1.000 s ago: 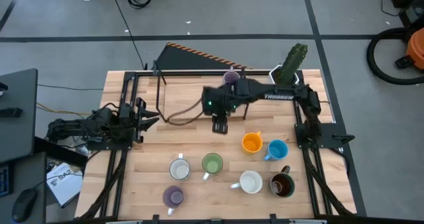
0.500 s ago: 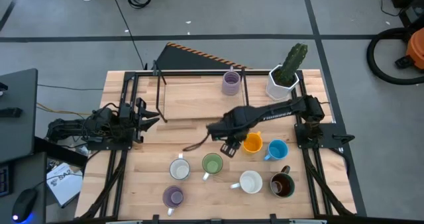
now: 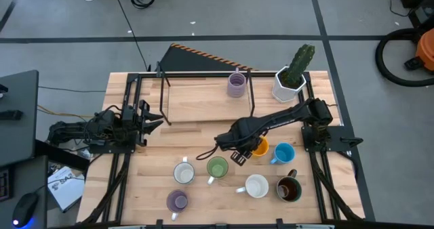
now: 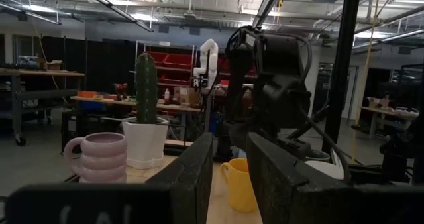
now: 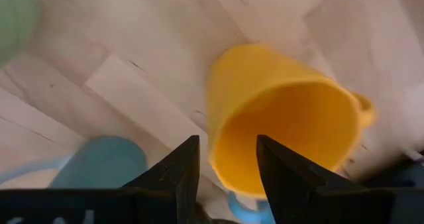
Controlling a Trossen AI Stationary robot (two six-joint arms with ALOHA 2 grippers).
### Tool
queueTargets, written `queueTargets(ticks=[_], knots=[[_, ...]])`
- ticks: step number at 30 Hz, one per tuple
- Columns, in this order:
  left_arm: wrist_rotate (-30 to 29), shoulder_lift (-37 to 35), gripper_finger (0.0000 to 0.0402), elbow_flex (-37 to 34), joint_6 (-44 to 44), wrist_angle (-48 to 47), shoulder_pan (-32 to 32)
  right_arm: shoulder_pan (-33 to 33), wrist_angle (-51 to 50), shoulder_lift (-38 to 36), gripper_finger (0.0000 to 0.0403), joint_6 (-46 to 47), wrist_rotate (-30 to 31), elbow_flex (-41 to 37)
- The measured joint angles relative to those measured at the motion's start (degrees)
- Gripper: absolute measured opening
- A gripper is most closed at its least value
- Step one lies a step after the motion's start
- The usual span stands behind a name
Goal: Place coffee mugs
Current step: Put the yellow mug on the shelf
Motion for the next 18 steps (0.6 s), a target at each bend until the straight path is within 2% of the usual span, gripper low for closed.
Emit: queueTargets(ticks=[5,9,14,18], knots=[[0.0,0.01,0.0098,0.0,0.01,-0.02,0.0,-0.02,4.06,0.0,0.0153,-0.77,-0.65,-2.91],[0.01,-0.01,0.0098,0.0,0.01,-0.11,-0.01,-0.19,5.56,0.0,0.0136,-2.1,-0.54,-4.65],[0.0,-0.01,0.0098,0.0,0.01,-0.15,-0.02,-0.31,5.98,0.0,0.008,-7.18,0.79,-5.26],[0.0,-0.01,0.0098,0.0,0.03,-0.17,-0.01,0.19,6.6,0.0,0.0025,-15.39,0.84,-4.85]])
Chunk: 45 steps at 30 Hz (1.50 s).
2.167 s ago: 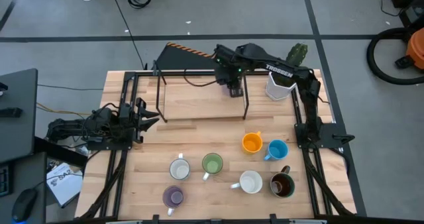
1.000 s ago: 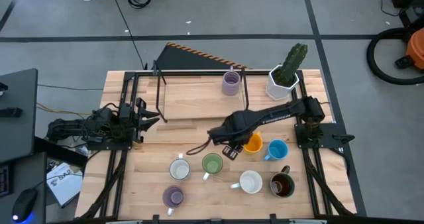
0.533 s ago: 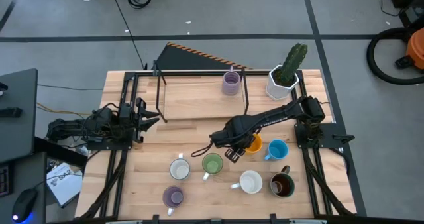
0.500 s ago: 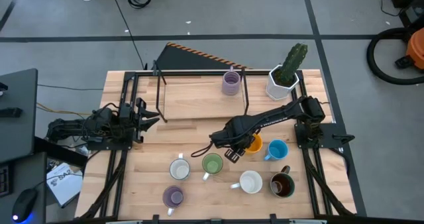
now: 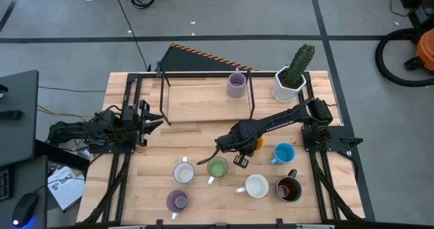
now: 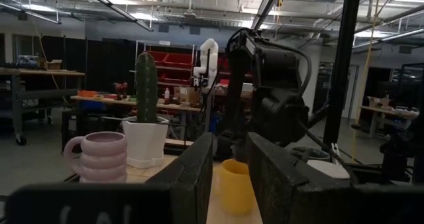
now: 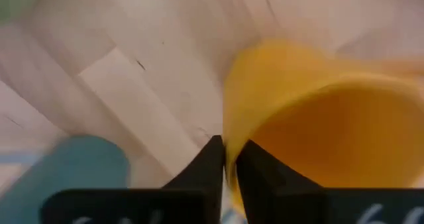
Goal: Place coffee mugs
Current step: Put the yellow mug on the shelf
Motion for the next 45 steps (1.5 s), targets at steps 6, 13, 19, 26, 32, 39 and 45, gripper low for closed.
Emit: queueTargets(ticks=[6,13,19,26,32,39,45], knots=[[-0.51,0.0,0.0098,0.0,0.27,0.0,-0.01,1.88,-0.17,0.04,0.0028,-16.15,5.1,4.71],[-0.57,0.0,0.0098,0.0,0.23,-0.04,-0.01,3.71,-1.22,0.04,0.003,-33.07,14.81,11.93],[-0.73,0.01,0.0098,0.0,0.2,0.03,-0.01,-2.47,-1.46,0.04,0.0029,-31.01,14.39,16.41],[-1.03,0.0,0.0098,0.0,0.42,0.04,0.01,-8.48,0.42,0.04,0.0029,-31.8,12.28,17.43],[-1.49,0.02,0.0098,0.0,0.49,0.03,-0.01,-12.64,-1.09,0.04,0.0029,-34.74,14.85,17.45],[-1.49,0.0,0.0098,0.0,0.51,0.07,-0.01,-15.74,1.26,0.04,0.0029,-45.51,14.43,17.45],[-3.05,0.0,0.0098,0.0,0.73,0.38,-0.01,-17.92,6.37,0.04,0.0029,-44.89,10.97,17.45]])
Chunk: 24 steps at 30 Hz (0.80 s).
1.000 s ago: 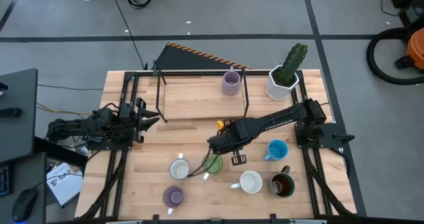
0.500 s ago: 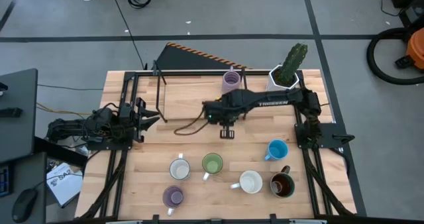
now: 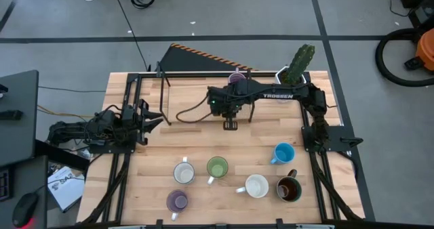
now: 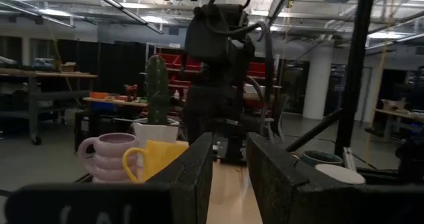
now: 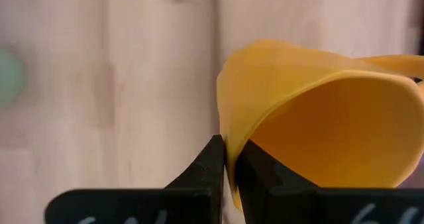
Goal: Place coffee mugs
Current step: Put the yellow mug on the shelf
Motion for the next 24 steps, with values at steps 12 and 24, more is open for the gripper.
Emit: queueTargets(ticks=[12,24], knots=[[-3.14,0.02,0.0098,0.0,1.92,0.24,0.02,-1.36,0.84,3.52,0.0029,-3.67,1.78,13.52],[-3.16,0.02,0.0098,0.0,1.87,0.1,0.02,-10.41,-4.45,12.81,0.003,-8.15,1.59,23.54]])
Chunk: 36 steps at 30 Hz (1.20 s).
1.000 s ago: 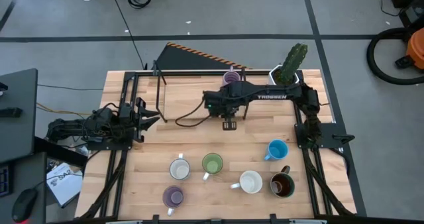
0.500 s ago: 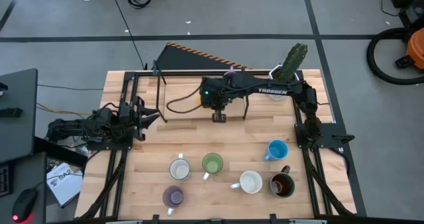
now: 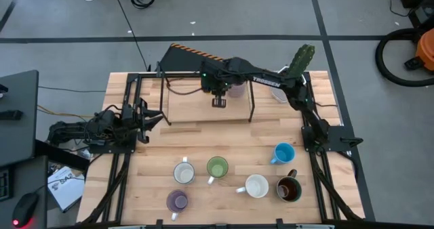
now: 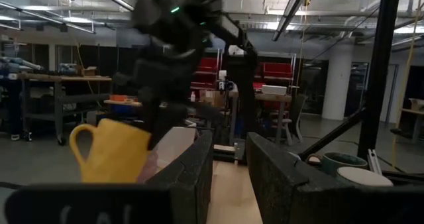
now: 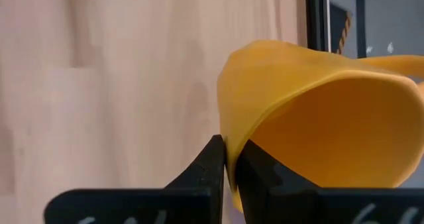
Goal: Place coffee mugs
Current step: Put the yellow mug on the shelf
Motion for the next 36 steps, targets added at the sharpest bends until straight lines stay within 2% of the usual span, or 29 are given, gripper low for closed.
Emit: queueTargets(ticks=[5,11,36], knots=[[0.02,-0.02,0.0098,0.0,-0.16,-0.26,0.0,-2.92,-0.41,1.09,0.0031,-1.51,-3.88,-0.04],[0.02,0.0,0.0098,0.0,-0.17,-0.24,0.0,-3.38,-0.76,2.54,0.0032,-2.62,-6.81,-0.11],[0.04,-0.01,0.0098,0.0,-0.58,-0.26,-0.01,-4.16,-2.4,4.15,0.004,-1.89,-4.65,-0.09]])
